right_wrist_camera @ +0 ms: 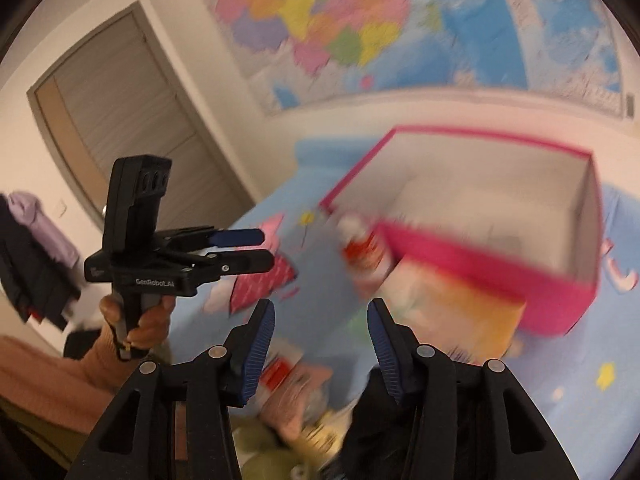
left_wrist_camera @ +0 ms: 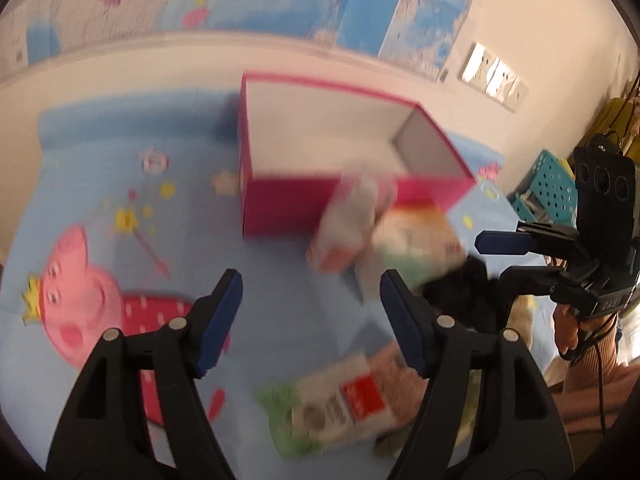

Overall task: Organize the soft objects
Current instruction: 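Reach the right gripper to the green plush frog and grasp it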

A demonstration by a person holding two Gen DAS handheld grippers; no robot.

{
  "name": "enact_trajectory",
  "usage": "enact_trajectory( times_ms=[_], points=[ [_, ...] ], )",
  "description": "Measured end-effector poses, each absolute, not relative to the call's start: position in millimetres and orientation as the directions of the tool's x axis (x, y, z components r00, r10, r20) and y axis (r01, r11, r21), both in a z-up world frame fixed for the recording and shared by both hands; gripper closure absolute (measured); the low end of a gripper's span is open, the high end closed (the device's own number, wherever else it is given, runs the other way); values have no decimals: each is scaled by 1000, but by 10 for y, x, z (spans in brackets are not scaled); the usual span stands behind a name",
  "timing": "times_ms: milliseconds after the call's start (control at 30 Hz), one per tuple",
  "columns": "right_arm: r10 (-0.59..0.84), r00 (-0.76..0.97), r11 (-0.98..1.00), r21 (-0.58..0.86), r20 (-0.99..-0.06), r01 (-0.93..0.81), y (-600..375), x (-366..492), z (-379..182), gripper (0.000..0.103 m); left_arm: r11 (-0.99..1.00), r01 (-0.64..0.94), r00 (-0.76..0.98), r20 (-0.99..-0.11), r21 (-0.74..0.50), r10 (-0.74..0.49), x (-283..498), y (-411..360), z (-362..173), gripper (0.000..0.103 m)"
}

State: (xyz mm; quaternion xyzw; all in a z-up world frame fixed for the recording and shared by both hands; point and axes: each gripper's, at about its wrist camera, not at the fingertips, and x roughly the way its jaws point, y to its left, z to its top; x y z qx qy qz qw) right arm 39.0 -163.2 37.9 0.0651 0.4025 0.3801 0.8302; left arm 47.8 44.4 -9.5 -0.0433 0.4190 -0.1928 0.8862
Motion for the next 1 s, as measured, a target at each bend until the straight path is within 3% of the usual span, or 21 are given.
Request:
enact_trajectory(
  times_ms=[100,267,567,733,900,1000],
  points=[
    [656,372,720,398,-657,-568,-1568,303,218,54,915,294,542,-741,-275,-397,323,480,-281,31],
    [642,428,755,424,-636,-501,-1827,92,132,54,889,322,502,-737,-326,-452,125,432,-428,31],
    [666,375,728,454,-645,-513,-1880,-334,8,53,860,411,452,-751,-303,-481,-181,142,-512,31],
    [679,322,707,467,-660,-531,-1810,-523,-137,39,845,426,434,-747,-323,-504,-367,165,-529,31],
    [649,301,720,438,-699,-538,-1679,-591,-324,39,825,433,413,-733,-364,-540,-480,224,-538,31],
    [673,293,710,483,-679,-513,-1700,-578,-406,47,821,429,406,-732,-377,-548,-522,242,-542,31]
  ],
)
